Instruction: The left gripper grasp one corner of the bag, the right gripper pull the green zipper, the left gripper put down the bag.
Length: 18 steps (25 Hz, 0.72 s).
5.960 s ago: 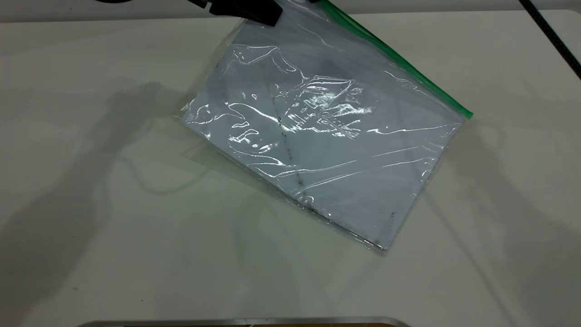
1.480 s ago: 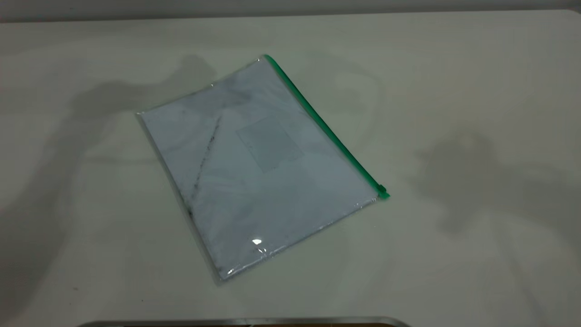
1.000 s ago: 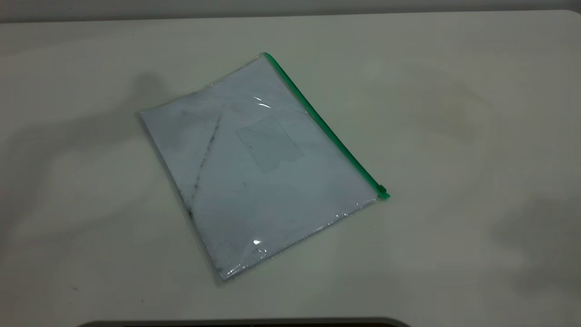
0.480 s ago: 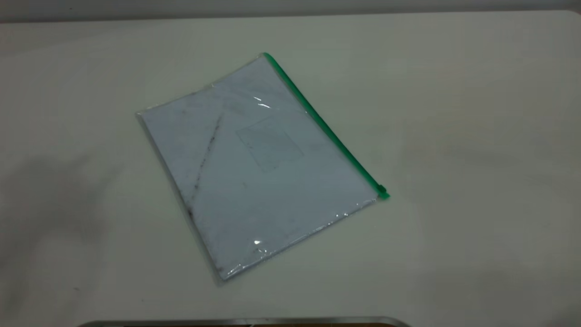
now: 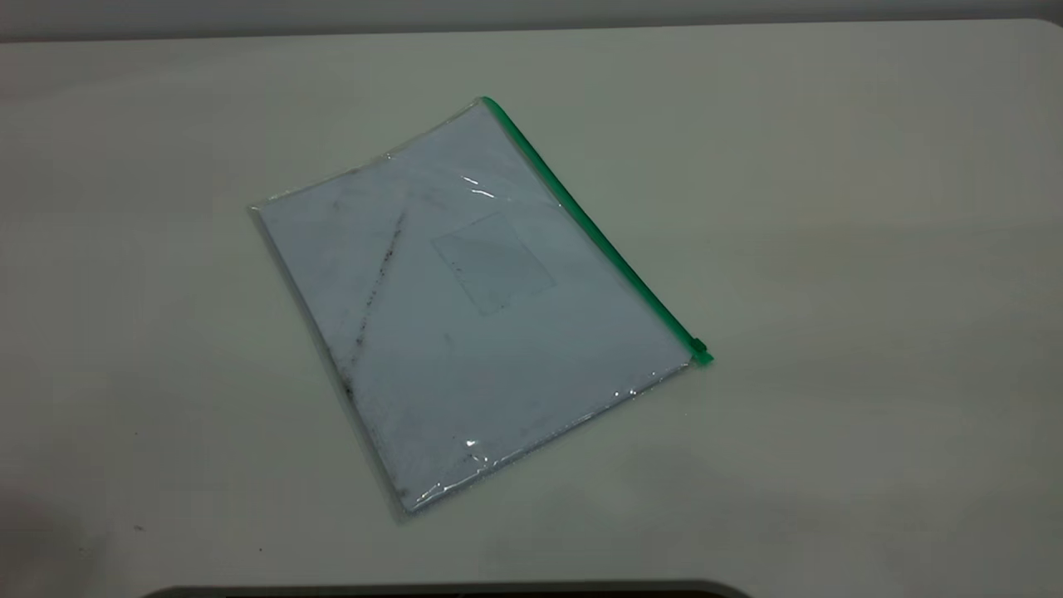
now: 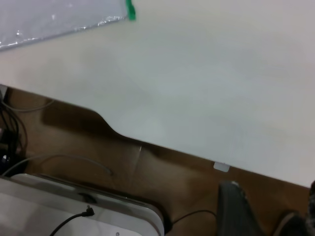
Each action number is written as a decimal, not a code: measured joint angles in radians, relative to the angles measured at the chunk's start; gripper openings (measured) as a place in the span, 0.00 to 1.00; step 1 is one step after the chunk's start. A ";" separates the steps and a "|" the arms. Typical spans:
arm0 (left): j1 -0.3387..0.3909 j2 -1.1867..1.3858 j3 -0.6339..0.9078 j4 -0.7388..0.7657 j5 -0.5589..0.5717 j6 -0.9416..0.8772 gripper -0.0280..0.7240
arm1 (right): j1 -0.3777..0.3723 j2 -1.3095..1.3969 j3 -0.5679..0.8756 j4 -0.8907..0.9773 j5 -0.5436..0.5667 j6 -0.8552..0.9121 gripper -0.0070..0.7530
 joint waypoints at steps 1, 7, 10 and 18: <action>0.000 -0.040 0.059 0.014 0.000 0.000 0.70 | 0.000 0.000 0.007 -0.002 -0.007 0.003 0.52; 0.000 -0.272 0.406 0.097 0.000 -0.008 0.70 | 0.000 0.000 0.024 -0.058 -0.039 0.067 0.52; 0.000 -0.392 0.491 0.104 -0.003 -0.038 0.70 | 0.000 0.000 0.024 -0.059 -0.039 0.079 0.52; 0.000 -0.662 0.505 0.104 -0.005 -0.073 0.70 | 0.000 0.000 0.024 -0.059 -0.038 0.082 0.52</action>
